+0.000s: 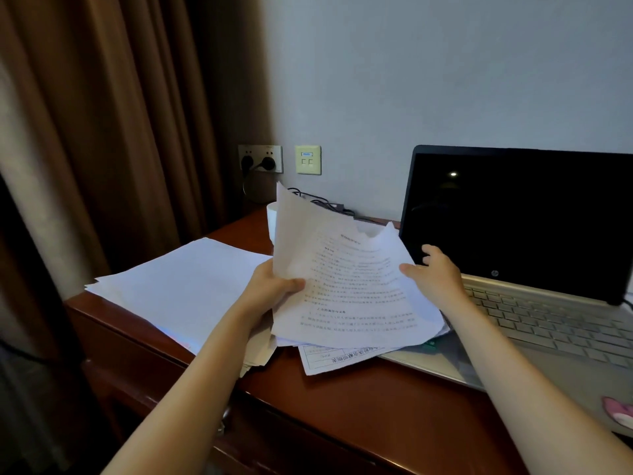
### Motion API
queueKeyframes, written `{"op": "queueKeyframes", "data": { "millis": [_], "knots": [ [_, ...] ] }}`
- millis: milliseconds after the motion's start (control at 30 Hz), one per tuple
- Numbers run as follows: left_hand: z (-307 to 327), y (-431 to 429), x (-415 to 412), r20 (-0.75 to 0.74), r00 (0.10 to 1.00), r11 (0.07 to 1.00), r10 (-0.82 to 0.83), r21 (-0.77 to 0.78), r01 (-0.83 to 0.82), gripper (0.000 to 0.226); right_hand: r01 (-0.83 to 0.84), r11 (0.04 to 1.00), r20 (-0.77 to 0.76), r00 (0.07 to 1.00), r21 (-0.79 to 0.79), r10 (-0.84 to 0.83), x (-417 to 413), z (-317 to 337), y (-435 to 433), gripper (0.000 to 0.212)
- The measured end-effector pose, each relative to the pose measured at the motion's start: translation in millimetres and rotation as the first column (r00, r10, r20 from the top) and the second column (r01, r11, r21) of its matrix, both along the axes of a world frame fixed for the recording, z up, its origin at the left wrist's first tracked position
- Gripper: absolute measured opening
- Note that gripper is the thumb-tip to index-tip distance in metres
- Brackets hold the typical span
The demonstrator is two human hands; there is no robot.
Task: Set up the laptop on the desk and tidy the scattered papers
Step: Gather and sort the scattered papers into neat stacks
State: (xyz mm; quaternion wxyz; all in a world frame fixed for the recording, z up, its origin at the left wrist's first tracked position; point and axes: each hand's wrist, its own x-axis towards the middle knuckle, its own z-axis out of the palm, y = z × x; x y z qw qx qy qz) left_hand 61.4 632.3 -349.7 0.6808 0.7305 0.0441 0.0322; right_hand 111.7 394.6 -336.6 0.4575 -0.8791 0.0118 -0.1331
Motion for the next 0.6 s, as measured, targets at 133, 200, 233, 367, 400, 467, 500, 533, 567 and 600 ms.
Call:
{"op": "queueKeyframes", "data": {
  "millis": [133, 200, 233, 367, 400, 467, 500, 533, 567, 600],
  "knots": [
    [4.7, -0.3, -1.9, 0.060, 0.995, 0.994, 0.080, -0.082, -0.075, 0.033, 0.028, 1.000, -0.057, 0.998, -0.012, -0.029, -4.6, 5.8, -3.5, 0.076],
    [13.5, -0.4, -0.9, 0.131, 0.984, 0.993, 0.121, -0.033, -0.117, 0.033, -0.001, 0.998, -0.090, 0.996, 0.063, 0.007, -5.1, 8.5, -4.7, 0.080],
    [19.9, -0.5, -1.5, 0.170, 0.976, 0.991, 0.134, -0.028, -0.131, 0.033, -0.018, 0.993, -0.099, 0.995, 0.116, 0.030, -5.5, 9.5, -4.5, 0.081],
    [50.6, 3.9, -10.2, 0.349, 0.920, 0.976, 0.177, 0.059, -0.210, 0.026, -0.108, 0.951, -0.043, 0.991, 0.291, 0.126, -12.2, 22.8, 1.9, 0.057],
    [58.6, 6.1, -11.9, 0.389, 0.903, 0.972, 0.181, 0.069, -0.225, 0.026, -0.156, 0.928, 0.000, 0.986, 0.340, 0.165, -14.8, 28.0, 4.7, 0.046],
    [75.3, 10.4, -13.9, 0.449, 0.876, 0.965, 0.177, 0.095, -0.244, 0.027, -0.223, 0.869, 0.081, 0.974, 0.442, 0.209, -19.2, 37.1, 11.3, 0.035],
    [83.3, 12.6, -14.6, 0.468, 0.868, 0.963, 0.168, 0.111, -0.247, 0.027, -0.231, 0.846, 0.109, 0.973, 0.480, 0.204, -20.1, 40.3, 15.3, 0.033],
    [90.2, 15.6, -14.8, 0.482, 0.861, 0.962, 0.161, 0.119, -0.246, 0.028, -0.230, 0.828, 0.133, 0.973, 0.511, 0.189, -20.5, 43.5, 20.3, 0.032],
    [96.7, 18.8, -15.3, 0.495, 0.855, 0.962, 0.157, 0.121, -0.246, 0.028, -0.225, 0.817, 0.151, 0.974, 0.531, 0.170, -20.7, 46.1, 26.2, 0.031],
    [101.7, 22.6, -16.0, 0.506, 0.848, 0.961, 0.158, 0.118, -0.250, 0.028, -0.226, 0.806, 0.168, 0.973, 0.547, 0.158, -20.6, 48.4, 33.1, 0.030]
  ]
}}
